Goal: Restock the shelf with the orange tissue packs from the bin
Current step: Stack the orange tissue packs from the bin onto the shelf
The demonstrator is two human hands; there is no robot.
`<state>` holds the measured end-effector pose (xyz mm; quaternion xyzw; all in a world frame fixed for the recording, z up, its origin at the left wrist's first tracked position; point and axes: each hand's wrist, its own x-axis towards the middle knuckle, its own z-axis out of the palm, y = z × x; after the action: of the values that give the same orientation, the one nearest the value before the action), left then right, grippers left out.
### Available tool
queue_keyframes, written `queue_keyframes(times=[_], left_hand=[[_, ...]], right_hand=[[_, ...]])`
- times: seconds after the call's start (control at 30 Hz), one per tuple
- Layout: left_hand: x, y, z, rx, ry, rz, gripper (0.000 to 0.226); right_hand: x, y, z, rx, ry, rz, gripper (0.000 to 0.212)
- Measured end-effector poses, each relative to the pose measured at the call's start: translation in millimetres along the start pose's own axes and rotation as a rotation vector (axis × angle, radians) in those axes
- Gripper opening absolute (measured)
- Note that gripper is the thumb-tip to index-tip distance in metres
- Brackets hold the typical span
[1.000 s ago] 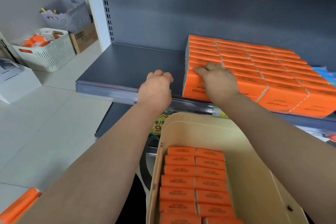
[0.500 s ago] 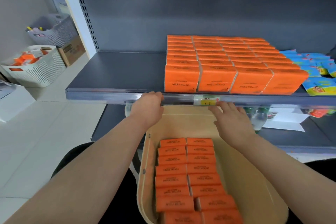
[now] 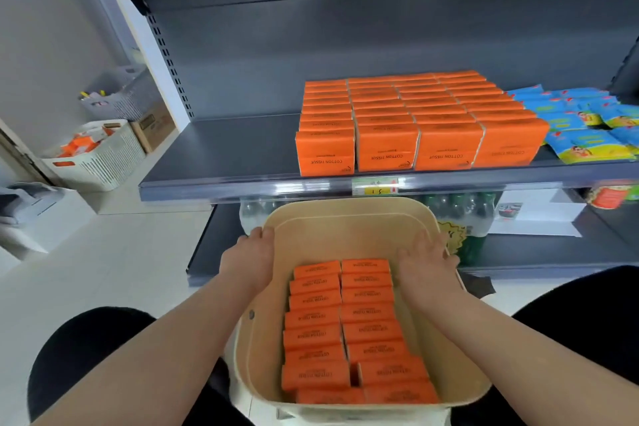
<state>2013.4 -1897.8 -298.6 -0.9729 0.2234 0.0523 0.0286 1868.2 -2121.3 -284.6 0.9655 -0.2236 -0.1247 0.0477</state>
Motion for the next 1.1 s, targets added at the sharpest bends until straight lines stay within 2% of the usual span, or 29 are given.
queue_keyframes(times=[0.13,0.3,0.47,0.6,0.7,0.8,0.87,0.97,1.1], left_hand=[[-6.5,-21.5,-5.1,0.042,0.023,-0.046,0.043],[-13.6,-63.2,-10.3,0.072,0.006,-0.13,0.053],[-11.4,-78.3,-17.0,0.085,-0.002,-0.134,0.046],[-9.7,-75.3,-16.3,0.06,0.005,-0.116,0.049],[-8.0,-74.6,-16.7,0.045,0.017,-0.075,0.047],[-6.9,-76.9,-19.1,0.051,0.035,-0.081,0.047],[-5.4,-72.8,-21.3,0.089,0.111,-0.047,0.047],[0.4,-61.2,-21.9,0.18,0.213,0.117,0.044],[14.5,-48.4,-14.0,0.199,0.133,0.265,0.033]], right_hand=[[2.5,-17.2,-7.8,0.028,-0.006,-0.051,0.041],[3.0,-65.4,-15.8,-0.009,-0.03,-0.086,0.046],[12.2,-75.9,-28.0,-0.008,-0.087,-0.095,0.056],[10.8,-76.7,-24.1,-0.002,-0.173,-0.074,0.062],[7.9,-74.2,-20.6,-0.055,-0.235,-0.038,0.061],[7.7,-75.6,-25.9,-0.077,-0.142,-0.112,0.052],[9.6,-80.2,-27.8,-0.123,-0.015,-0.217,0.047],[15.7,-89.1,-30.0,-0.066,0.053,-0.314,0.044],[32.8,-93.0,-22.3,0.118,0.024,-0.413,0.037]])
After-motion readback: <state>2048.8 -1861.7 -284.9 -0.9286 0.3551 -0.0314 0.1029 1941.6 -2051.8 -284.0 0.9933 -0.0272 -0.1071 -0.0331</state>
